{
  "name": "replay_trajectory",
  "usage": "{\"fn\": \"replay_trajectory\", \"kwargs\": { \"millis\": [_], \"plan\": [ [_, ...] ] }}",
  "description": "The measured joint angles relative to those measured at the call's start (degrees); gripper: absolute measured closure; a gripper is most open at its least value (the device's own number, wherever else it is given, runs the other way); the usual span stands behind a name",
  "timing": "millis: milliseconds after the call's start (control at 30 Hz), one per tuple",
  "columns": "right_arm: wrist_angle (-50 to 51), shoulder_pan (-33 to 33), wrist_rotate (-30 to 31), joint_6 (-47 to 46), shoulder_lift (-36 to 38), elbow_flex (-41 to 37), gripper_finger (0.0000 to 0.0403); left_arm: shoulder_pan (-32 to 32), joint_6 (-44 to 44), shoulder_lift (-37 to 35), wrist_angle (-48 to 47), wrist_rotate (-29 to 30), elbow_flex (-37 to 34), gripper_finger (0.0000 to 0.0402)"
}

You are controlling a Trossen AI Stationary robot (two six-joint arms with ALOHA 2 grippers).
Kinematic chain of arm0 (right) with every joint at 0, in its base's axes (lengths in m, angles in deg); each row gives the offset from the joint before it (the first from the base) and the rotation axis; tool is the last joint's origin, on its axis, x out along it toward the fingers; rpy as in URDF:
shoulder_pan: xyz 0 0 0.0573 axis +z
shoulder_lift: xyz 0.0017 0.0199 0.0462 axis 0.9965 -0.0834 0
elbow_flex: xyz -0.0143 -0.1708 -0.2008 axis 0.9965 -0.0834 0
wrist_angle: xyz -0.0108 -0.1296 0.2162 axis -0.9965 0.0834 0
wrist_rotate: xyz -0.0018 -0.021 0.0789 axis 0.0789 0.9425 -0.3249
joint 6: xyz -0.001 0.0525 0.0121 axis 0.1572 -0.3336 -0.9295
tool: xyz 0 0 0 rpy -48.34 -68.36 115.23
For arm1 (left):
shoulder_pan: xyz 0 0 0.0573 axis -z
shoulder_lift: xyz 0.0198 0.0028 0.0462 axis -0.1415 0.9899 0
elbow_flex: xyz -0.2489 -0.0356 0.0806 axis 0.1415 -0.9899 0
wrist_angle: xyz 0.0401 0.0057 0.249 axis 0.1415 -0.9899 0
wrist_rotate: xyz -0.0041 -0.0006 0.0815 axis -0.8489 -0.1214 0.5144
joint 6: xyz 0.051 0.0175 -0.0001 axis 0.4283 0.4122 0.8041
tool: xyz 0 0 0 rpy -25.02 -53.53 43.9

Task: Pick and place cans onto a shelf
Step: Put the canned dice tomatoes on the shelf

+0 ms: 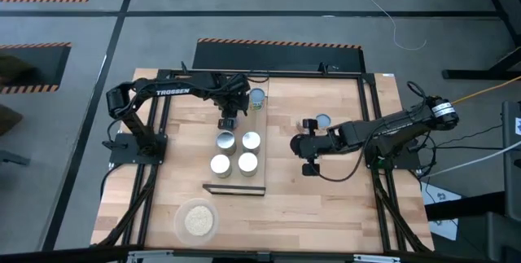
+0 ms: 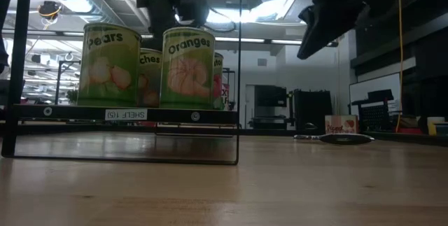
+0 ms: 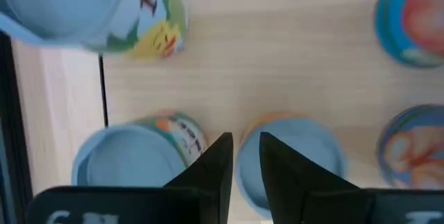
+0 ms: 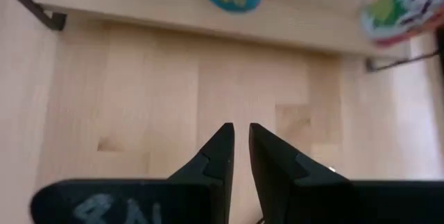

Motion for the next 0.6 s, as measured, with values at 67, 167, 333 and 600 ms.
{"fn": "replay_trajectory", "kwargs": {
  "millis": [67, 167, 333, 600],
  "plan": [
    [1.70, -1.75, -2.98, -1.35, 0.64, 0.00, 0.0351, 0.05, 0.22, 0.00, -0.56, -1.46, 1.27, 0.0336],
    [5.18, -4.56, -5.32, -4.08, 2.29, 0.00, 0.0351, 0.07, 0.38, 0.00, -1.73, -2.86, 3.20, 0.0336],
    [11.31, -9.89, -5.17, -8.15, 4.95, 0.00, 0.0351, -0.19, 1.81, -2.00, -2.08, -7.16, 4.66, 0.0336],
    [18.51, -19.98, -3.02, -14.67, 5.39, -1.49, 0.0351, -2.48, 4.01, -9.33, -2.26, -9.67, 4.66, 0.0337]
  ]
}}
